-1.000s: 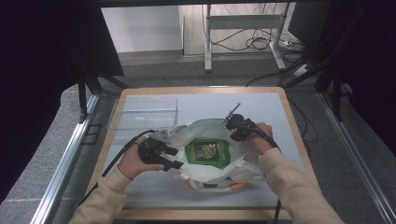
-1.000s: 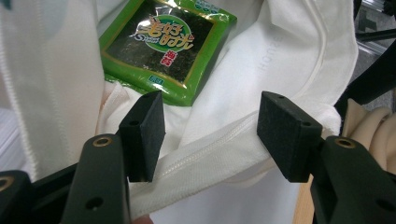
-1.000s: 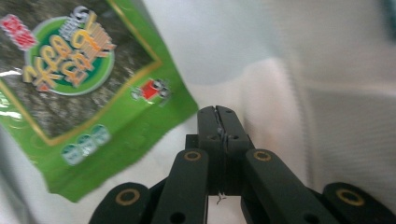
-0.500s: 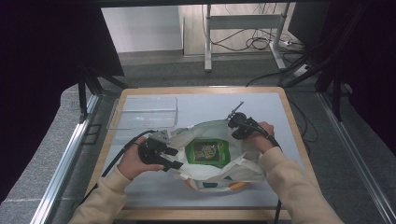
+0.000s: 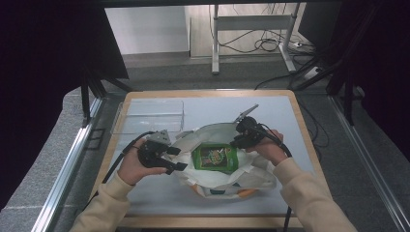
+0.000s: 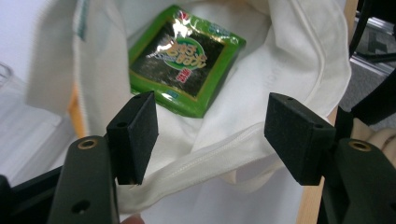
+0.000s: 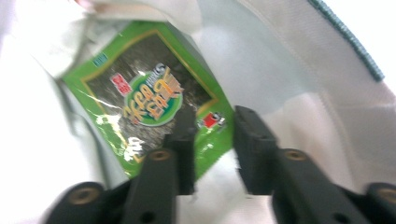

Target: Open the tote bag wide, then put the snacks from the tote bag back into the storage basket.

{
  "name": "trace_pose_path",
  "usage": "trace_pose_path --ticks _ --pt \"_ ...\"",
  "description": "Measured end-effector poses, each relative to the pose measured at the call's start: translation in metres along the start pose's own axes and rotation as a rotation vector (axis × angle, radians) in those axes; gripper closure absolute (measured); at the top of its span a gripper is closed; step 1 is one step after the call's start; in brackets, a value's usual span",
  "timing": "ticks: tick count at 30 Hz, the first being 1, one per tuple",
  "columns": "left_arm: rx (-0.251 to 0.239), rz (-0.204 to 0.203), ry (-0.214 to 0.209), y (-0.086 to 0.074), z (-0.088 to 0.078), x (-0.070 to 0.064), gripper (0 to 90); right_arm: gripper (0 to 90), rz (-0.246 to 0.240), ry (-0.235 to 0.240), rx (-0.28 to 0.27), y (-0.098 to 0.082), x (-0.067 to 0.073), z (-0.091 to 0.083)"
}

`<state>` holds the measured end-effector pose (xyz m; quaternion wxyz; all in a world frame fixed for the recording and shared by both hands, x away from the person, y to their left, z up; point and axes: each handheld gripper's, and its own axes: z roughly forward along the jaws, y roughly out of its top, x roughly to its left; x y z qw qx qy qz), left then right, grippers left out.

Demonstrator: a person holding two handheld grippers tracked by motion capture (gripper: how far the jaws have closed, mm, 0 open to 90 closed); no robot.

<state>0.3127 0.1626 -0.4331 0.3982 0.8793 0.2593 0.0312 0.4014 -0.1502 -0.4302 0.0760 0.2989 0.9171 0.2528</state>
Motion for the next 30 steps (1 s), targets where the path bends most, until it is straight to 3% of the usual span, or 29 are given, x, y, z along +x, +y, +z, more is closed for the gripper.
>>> trace_pose_path --ticks 5,9,14,21,30 --pt "-0.024 -0.011 0.032 0.000 -0.008 0.002 33.7 46.3 0.068 0.014 -0.007 -0.001 0.008 -0.002" --pt "-0.028 0.004 0.052 -0.001 -0.012 0.005 32.5 39.4 0.093 0.007 -0.015 -0.002 0.017 -0.002" --pt "-0.044 -0.003 0.066 -0.002 -0.016 0.008 32.4 35.9 0.155 0.046 -0.022 -0.001 0.022 -0.001" --pt "-0.056 0.001 0.078 -0.004 -0.021 0.008 32.3 33.4 0.249 0.041 -0.002 0.001 0.026 0.008" --pt "-0.059 0.004 0.075 -0.003 -0.023 0.008 31.4 29.0 0.287 0.016 0.042 0.006 0.032 0.020"
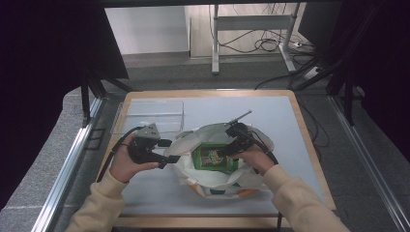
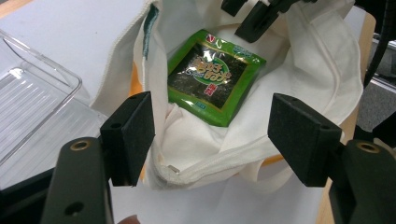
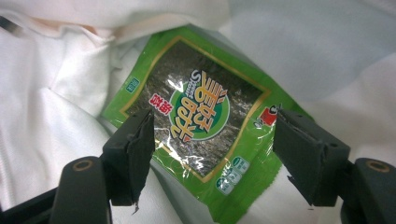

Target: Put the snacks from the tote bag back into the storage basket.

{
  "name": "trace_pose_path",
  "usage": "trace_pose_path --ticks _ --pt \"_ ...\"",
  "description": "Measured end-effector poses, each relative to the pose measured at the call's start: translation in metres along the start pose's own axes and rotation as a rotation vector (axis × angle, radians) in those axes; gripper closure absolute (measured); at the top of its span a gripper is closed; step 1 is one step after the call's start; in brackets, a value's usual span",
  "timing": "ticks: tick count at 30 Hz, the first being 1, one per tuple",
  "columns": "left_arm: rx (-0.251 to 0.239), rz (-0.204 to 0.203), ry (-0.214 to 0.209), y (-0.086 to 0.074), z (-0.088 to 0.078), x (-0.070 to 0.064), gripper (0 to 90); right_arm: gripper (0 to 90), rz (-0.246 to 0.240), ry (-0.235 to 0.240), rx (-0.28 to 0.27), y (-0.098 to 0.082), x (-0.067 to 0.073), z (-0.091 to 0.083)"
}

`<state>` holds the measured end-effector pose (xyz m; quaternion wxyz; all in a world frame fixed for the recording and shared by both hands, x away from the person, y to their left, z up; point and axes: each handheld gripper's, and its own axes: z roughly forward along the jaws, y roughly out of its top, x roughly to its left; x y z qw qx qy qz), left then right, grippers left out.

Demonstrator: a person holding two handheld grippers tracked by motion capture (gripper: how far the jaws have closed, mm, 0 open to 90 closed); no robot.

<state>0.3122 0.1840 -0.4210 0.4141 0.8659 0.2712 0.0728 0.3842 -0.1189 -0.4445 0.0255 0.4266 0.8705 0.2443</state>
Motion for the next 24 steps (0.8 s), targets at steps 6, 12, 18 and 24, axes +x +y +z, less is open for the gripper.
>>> trace_pose_path --ticks 6,12,18,24 --pt "0.001 0.005 -0.005 -0.001 -0.001 -0.001 31.2 28.7 0.012 -0.043 0.057 0.003 0.001 0.015" --pt "0.003 0.004 -0.006 -0.001 0.000 0.000 31.3 28.1 0.045 -0.085 0.106 0.004 -0.004 0.025" --pt "0.004 0.004 -0.005 -0.001 0.001 -0.001 31.4 27.2 0.069 -0.100 0.147 0.000 -0.006 0.035" --pt "0.007 0.008 -0.008 -0.001 0.002 -0.001 31.4 24.3 0.105 -0.108 0.189 -0.010 -0.013 0.049"
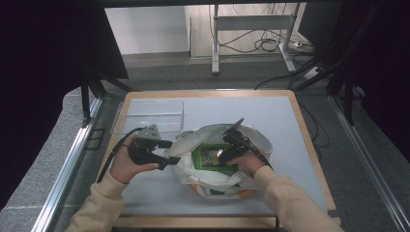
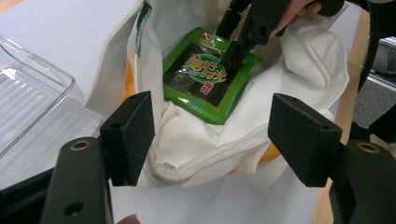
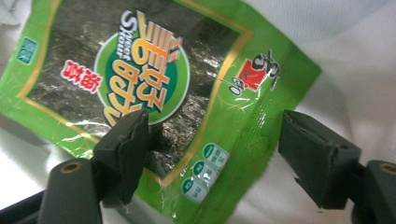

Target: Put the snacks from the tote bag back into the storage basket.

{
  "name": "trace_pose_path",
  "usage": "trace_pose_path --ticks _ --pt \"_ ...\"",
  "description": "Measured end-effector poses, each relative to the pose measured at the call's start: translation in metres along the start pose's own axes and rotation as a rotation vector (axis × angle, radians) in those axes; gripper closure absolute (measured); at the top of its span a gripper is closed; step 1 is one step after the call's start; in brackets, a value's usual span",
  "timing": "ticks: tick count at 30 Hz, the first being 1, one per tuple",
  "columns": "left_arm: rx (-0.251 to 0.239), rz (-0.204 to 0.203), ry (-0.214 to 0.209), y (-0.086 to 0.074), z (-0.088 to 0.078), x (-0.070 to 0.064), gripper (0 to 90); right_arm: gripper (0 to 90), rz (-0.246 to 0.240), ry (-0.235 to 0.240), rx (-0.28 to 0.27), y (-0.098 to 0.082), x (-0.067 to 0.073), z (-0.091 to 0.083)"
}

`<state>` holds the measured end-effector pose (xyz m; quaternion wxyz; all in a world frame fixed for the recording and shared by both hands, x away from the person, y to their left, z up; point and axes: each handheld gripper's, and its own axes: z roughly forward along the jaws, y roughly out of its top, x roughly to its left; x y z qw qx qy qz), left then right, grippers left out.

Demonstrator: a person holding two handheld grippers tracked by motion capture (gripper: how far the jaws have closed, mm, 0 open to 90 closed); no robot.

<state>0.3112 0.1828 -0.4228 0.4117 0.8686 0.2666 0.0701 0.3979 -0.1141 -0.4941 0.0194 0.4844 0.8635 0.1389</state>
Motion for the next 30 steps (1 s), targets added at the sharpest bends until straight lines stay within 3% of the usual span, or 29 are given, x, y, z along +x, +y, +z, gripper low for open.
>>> trace_pose_path --ticks 4,11,15,22,30 --pt "0.001 0.002 -0.003 0.0001 0.0012 -0.0003 31.5 23.8 0.028 0.028 0.007 0.0008 -0.0037 0.0022" --pt "0.006 0.006 -0.003 0.0001 0.0015 -0.0006 31.5 28.9 0.024 0.041 0.004 0.0016 -0.0041 0.0035" --pt "0.005 0.006 -0.001 0.0000 0.0019 -0.0011 31.5 41.9 0.019 0.053 -0.014 0.0014 -0.0039 0.0021" --pt "0.012 0.007 0.000 -0.0001 0.0041 -0.0014 31.5 69.4 0.014 0.138 -0.023 0.0023 -0.0063 0.0015" --pt "0.007 -0.001 0.002 -0.0009 0.0054 -0.0015 31.7 84.0 0.026 0.192 -0.038 0.0040 -0.0091 -0.0012"
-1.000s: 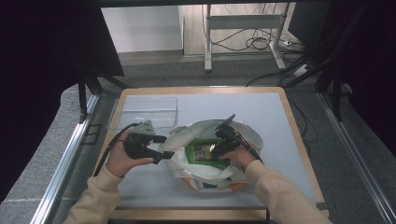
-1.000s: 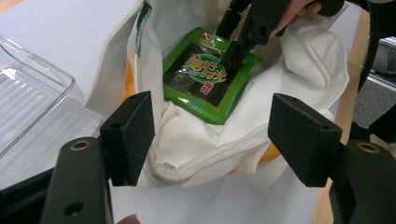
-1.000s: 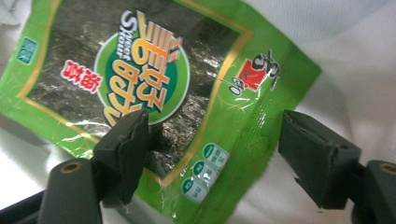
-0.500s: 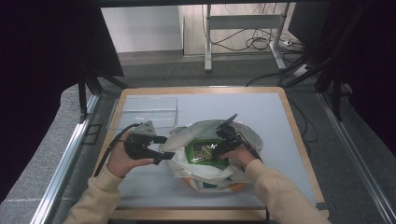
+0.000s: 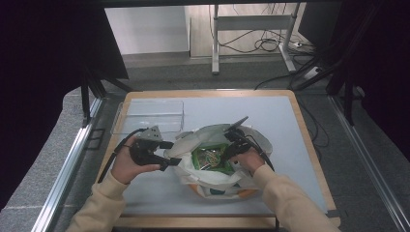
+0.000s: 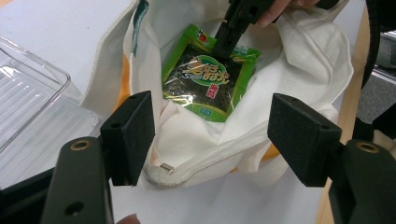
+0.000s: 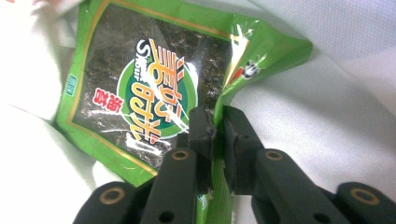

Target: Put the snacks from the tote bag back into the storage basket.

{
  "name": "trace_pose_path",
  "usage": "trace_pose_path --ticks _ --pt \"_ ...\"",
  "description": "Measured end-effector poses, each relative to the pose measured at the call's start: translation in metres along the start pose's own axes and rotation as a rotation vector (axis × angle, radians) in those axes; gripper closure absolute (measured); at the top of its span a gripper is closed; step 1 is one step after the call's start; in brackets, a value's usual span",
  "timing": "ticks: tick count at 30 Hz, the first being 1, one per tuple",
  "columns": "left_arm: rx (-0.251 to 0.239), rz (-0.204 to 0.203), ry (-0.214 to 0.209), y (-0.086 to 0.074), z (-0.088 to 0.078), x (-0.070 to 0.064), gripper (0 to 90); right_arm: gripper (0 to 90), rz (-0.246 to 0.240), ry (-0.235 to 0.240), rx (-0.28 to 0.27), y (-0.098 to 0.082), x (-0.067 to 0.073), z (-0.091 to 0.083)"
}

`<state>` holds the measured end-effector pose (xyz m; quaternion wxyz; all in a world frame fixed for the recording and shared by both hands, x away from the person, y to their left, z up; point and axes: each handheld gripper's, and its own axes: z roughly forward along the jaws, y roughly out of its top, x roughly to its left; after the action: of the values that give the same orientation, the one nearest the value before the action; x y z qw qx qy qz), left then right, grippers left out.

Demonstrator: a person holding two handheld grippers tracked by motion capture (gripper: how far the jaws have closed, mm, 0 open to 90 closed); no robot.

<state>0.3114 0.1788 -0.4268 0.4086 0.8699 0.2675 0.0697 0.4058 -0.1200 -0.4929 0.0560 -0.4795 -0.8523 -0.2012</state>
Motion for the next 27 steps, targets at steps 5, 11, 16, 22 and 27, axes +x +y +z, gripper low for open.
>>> trace_pose_path --ticks 5,11,16,22,27 --pt "0.009 0.011 0.002 0.000 -0.001 0.001 31.6 85.6 -0.005 0.017 -0.026 0.000 0.002 -0.007" --pt "0.009 0.010 0.000 0.000 0.000 0.001 31.7 85.5 -0.022 0.029 -0.060 -0.004 0.004 -0.022" --pt "0.011 0.008 -0.001 0.000 0.000 0.000 31.7 85.5 -0.024 0.025 -0.088 -0.009 0.006 -0.039" --pt "0.004 -0.001 0.000 0.000 0.001 0.000 31.6 85.5 -0.038 0.027 -0.123 -0.013 0.004 -0.054" --pt "0.011 0.010 0.000 0.000 0.000 0.000 31.6 85.5 -0.087 0.021 -0.147 -0.016 0.008 -0.061"
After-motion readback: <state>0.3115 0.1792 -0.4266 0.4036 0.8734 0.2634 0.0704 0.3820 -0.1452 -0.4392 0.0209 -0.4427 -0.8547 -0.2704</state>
